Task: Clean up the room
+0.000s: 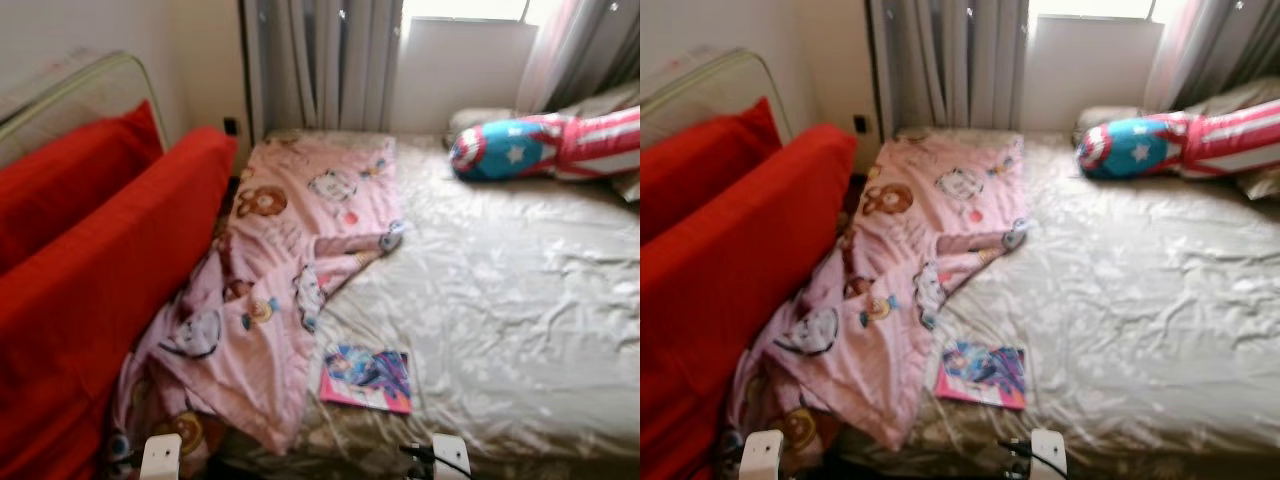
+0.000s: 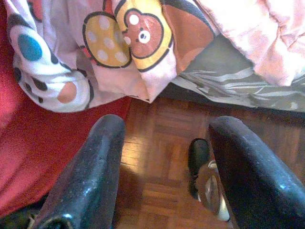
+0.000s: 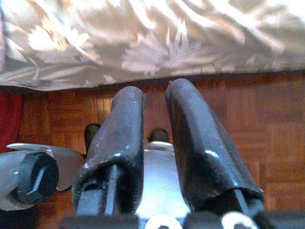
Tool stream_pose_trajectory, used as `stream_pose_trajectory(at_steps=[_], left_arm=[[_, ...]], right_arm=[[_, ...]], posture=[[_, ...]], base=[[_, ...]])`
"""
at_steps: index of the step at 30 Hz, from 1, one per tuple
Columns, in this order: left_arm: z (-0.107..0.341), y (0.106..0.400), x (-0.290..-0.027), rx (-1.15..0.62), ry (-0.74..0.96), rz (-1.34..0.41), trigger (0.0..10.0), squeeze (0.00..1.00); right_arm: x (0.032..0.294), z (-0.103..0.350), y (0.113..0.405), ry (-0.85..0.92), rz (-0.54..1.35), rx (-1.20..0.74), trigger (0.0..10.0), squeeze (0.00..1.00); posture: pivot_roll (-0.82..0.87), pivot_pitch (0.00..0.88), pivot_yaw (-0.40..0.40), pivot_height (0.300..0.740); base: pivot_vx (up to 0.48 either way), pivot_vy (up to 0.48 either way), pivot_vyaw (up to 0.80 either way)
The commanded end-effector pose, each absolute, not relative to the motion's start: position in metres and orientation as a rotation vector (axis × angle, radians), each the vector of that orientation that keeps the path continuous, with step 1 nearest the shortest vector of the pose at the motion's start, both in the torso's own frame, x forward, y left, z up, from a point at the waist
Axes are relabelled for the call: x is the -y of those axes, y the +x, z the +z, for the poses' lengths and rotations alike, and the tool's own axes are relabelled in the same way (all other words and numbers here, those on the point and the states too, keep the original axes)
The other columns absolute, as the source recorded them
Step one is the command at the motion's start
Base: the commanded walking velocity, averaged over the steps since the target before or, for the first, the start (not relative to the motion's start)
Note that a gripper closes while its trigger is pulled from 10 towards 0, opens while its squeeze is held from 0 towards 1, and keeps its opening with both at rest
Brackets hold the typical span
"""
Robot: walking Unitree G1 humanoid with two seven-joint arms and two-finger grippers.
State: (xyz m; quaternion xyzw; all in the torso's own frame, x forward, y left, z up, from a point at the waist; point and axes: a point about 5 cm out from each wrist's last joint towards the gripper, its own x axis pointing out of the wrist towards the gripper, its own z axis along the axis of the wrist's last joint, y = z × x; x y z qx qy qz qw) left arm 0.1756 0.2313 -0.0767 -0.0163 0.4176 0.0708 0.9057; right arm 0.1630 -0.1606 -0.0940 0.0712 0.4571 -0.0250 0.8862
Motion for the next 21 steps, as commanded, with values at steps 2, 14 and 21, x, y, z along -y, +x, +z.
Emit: stream_pose_trajectory(at_steps=[2, 14, 21], left_arm=[[-0.0786, 0.1733, -0.2292, -0.878, -0.040, 0.138, 10.0, 0.00], [-0.0786, 0.1738, -0.2284, -0.882, -0.054, 0.126, 10.0, 0.00], [-0.0785, 0.1740, -0.2285, -0.882, -0.053, 0.122, 10.0, 0.00]], right_arm=[[0.1627, -0.0946, 0.1614, 0.153, -0.065, -0.955, 10.0, 0.00], [0.1636, -0.0940, 0.1625, 0.158, -0.070, -0.949, 10.0, 0.00], [0.1633, -0.0939, 0.1630, 0.156, -0.067, -0.948, 10.0, 0.00]], posture=[[0.03, 0.000, -0.005, 0.740], [0.03, 0.000, -0.005, 0.740], [0.03, 0.000, -0.005, 0.740]], base=[[0.000, 0.000, 0.00], [0.088, 0.000, 0.00], [0.115, 0.000, 0.00]])
